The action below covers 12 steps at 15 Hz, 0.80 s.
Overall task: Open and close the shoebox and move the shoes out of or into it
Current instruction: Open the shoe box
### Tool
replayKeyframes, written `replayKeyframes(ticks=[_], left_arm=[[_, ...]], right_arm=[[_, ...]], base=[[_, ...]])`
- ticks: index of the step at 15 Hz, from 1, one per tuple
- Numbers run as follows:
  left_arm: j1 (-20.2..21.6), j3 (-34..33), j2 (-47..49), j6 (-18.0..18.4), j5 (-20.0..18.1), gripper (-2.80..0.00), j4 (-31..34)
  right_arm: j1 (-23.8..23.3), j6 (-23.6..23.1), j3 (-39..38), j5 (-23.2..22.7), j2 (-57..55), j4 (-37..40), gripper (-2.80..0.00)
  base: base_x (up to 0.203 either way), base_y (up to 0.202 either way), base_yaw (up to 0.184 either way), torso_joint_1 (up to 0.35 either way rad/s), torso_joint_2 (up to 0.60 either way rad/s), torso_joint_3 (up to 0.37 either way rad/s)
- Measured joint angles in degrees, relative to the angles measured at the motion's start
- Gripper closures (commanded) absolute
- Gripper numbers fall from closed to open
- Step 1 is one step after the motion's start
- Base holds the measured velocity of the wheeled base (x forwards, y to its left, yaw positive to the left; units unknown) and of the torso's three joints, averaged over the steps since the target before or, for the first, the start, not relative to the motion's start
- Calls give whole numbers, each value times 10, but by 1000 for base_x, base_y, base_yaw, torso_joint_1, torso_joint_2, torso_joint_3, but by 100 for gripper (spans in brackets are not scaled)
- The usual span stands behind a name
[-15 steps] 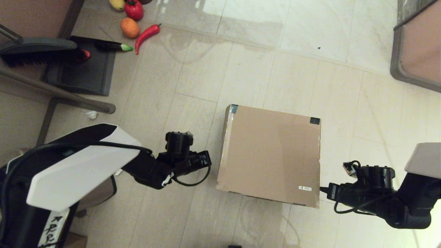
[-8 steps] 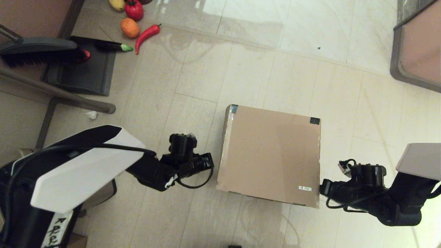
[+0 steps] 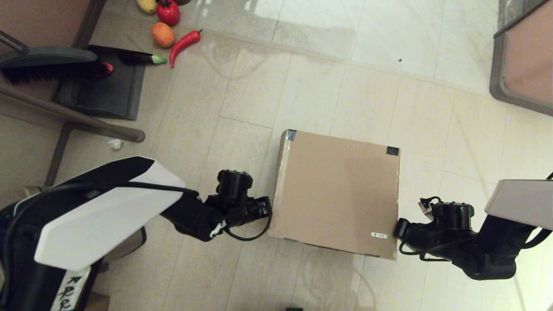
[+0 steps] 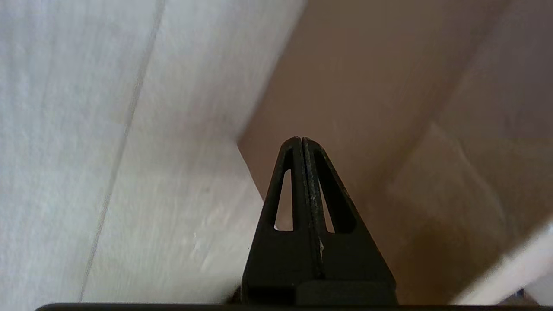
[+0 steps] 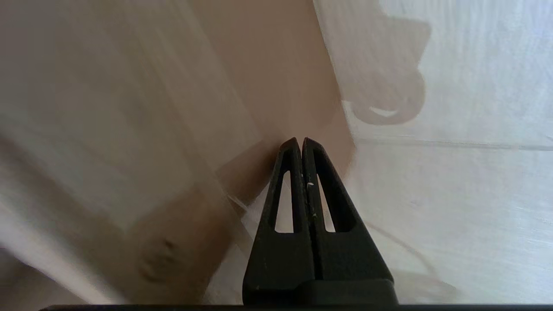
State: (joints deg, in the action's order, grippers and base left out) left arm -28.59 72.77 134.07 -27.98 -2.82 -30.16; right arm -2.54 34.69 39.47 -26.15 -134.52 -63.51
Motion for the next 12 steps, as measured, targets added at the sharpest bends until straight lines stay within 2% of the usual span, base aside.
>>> replayKeyframes(ticks=[2, 4, 6, 9, 12], left_arm=[[-7, 0, -15, -28, -2, 0, 24], [-10, -2, -32, -60, -1, 0, 42], [-11, -12, -46, -64, 0, 0, 44], [-13, -33, -70, -64, -2, 0, 44], [-13, -58, -94, -65, -2, 0, 44]], right_arm=[[-1, 41, -9, -9, 18, -6, 0], [-2, 54, -29, -40, 38, -6, 0], [-2, 56, -51, -67, 61, -6, 0], [-2, 64, -78, -76, 91, -5, 0], [-2, 101, -95, -78, 121, -5, 0]], base=[[0, 0, 0, 0, 0, 0], [0, 0, 0, 0, 0, 0], [0, 0, 0, 0, 0, 0], [0, 0, 0, 0, 0, 0], [0, 0, 0, 0, 0, 0]])
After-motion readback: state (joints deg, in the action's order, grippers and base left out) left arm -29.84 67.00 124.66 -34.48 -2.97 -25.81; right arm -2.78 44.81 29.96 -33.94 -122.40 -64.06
